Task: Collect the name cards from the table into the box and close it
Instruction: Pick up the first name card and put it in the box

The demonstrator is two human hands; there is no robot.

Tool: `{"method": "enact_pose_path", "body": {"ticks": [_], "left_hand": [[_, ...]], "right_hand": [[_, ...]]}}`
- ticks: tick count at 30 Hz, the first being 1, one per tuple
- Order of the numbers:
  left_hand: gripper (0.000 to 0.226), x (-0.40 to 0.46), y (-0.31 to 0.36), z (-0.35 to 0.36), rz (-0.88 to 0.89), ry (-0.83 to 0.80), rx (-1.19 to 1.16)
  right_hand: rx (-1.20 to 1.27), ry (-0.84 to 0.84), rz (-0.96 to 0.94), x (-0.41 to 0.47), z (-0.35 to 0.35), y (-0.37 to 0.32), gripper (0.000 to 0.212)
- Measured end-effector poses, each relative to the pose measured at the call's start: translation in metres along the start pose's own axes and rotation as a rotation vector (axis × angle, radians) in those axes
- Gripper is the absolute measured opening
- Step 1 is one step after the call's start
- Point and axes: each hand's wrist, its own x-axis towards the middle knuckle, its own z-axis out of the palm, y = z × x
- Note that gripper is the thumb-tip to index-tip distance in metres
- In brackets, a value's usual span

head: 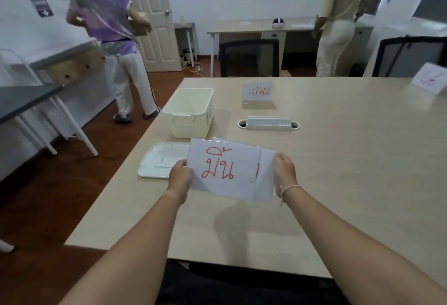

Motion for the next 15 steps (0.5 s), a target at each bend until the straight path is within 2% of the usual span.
{"method": "enact_pose_path", "body": {"ticks": [6, 9, 13, 15], "left_hand": [[0.032, -0.018, -0.002, -0.031, -0.037, 0.007, -0.013], [0.032, -0.037, -0.003, -0.054, -0.052, 0.049, -0.050], [0.049, -0.051, 0.002, -0.092, -0.052, 0.126, -0.099], [0.038, -0.060, 0.003, -0.107, -0.054, 0.138, -0.107]], "right_hand": [[-0.001, -0.086, -0.008, -0.043, 0.044, -0.004, 0.027], [-0.033, -0.133, -0.002, -0.059, 0.065, -0.001, 0.037], [-0.054, -0.180, -0.002, -0.085, 0.103, -0.002, 0.040], [-0.078, -0.200, -0.007, -0.095, 0.116, -0.003, 0.046]]}}
